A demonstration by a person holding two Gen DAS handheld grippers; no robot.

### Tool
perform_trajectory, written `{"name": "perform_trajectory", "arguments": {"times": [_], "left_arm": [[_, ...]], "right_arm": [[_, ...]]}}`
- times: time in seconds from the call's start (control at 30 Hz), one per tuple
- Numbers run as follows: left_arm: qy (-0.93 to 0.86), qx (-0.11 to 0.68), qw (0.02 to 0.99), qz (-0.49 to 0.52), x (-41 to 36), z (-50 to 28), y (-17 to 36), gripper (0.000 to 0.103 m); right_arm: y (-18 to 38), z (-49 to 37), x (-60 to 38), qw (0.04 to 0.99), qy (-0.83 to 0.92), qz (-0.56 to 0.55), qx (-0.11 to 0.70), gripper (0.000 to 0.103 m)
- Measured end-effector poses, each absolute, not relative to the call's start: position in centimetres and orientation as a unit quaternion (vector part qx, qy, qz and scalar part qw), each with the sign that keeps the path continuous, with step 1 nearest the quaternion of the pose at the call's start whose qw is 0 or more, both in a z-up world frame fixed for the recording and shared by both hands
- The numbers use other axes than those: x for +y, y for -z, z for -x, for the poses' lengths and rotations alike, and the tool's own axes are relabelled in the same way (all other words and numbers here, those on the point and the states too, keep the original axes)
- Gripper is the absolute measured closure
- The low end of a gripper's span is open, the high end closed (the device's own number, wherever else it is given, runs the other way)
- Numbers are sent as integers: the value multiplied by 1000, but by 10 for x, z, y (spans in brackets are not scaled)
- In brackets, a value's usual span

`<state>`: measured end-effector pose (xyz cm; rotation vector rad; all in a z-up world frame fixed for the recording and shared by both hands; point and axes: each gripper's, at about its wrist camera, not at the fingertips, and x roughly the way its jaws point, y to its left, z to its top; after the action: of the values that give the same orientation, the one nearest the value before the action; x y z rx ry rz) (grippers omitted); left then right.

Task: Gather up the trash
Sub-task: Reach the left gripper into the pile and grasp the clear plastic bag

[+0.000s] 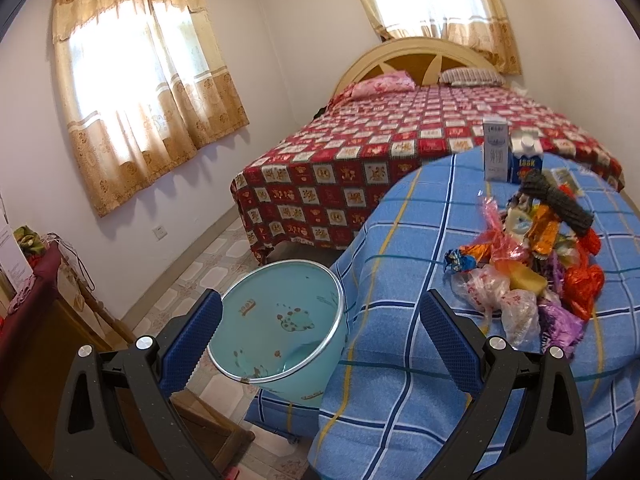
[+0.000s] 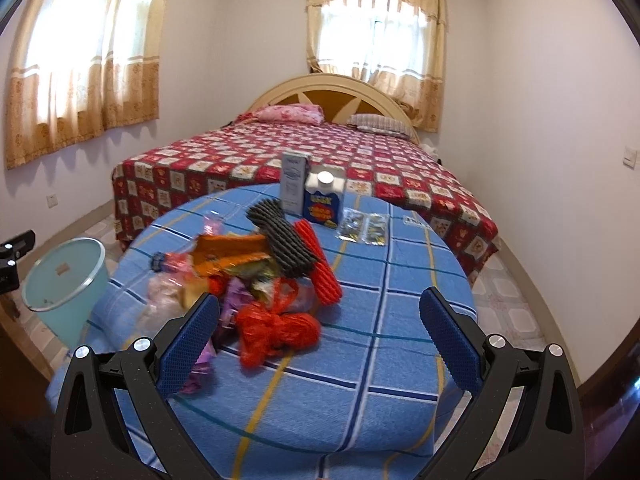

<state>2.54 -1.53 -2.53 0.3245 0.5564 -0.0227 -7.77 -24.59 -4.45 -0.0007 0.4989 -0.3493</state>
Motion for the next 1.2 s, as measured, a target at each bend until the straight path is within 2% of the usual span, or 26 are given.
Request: {"name": "perform_trajectory", "arguments": {"times": [0.57, 0.8, 0.87, 0.93, 1.0, 1.03, 1.07, 1.1, 1.13, 1.2], "left_arm": [[53, 343, 924, -163, -120, -57, 97, 6], [68, 369, 914, -152, -126, -71, 122, 6], [89, 378, 911, -141, -126, -72, 124, 14], [109, 401, 901, -124, -124, -77, 129, 36], [123, 412, 895, -117, -124, -77, 132, 49], [130, 412, 895, -116, -125, -77, 132, 63], [136, 412, 893, -116, -126, -77, 133, 71], [145, 417, 890, -115, -127, -76, 133, 89], [147, 420, 888, -117, -128, -77, 132, 96], [152, 419, 887, -116, -126, -76, 130, 97]], "right_arm": [[104, 67, -301, 939, 219, -18, 263, 5], [118, 63, -307, 940, 204, -30, 272, 6], [120, 63, -305, 941, 198, -31, 272, 6], [121, 63, -302, 942, 193, -29, 272, 6], [119, 63, -299, 944, 190, -26, 269, 6], [118, 64, -299, 944, 189, -25, 268, 6], [117, 64, -298, 945, 188, -25, 267, 6], [117, 64, -297, 945, 188, -24, 266, 6], [117, 64, -297, 945, 187, -24, 265, 6], [116, 64, -297, 946, 187, -26, 263, 6]]}}
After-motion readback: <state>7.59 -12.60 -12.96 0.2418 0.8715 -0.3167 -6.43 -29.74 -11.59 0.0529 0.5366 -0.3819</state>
